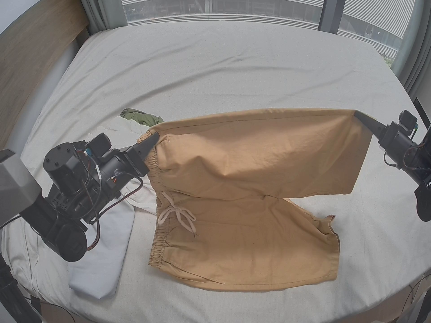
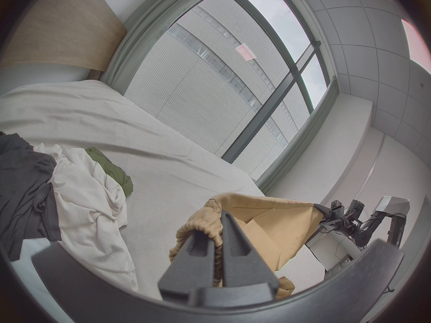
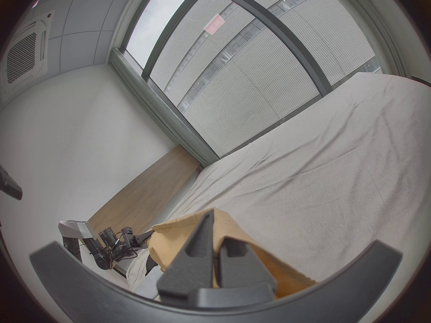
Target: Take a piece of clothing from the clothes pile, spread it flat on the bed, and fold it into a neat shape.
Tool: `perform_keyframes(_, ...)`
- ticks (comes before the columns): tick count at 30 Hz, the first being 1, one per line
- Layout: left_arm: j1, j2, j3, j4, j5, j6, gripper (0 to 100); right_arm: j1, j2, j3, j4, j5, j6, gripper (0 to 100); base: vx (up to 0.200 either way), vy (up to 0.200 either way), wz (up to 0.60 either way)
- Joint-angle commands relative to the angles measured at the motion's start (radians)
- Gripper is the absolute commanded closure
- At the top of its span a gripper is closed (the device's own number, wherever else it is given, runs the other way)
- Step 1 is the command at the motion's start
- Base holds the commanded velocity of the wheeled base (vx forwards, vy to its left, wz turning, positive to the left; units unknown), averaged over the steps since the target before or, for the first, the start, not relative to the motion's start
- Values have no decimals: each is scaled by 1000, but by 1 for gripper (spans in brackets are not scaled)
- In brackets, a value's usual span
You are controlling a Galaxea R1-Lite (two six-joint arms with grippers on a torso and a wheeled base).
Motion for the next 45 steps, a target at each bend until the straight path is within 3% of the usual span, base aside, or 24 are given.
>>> perform_keyframes(1,6,62,-28,-2,8,0,100,-2,79,-50,0,1,1,100,0,0,0)
perform_keyframes(24,44,296,-314,-1,85,-6,100,-15,310,-253,-16,0,-1,100,0,0,0)
perform_keyframes(35,70,323,-369,-1,99,-42,100,-18,333,-288,-16,1,-1,100,0,0,0)
perform_keyframes(36,70,323,-371,1,97,-46,0,-18,333,-290,-16,1,-1,100,0,0,0)
perform_keyframes(37,70,323,-371,1,97,-48,0,-18,333,-293,-16,1,-1,0,0,0,0)
perform_keyframes(45,66,342,-386,1,108,-69,0,-20,320,-224,-29,-5,-6,0,0,0,0)
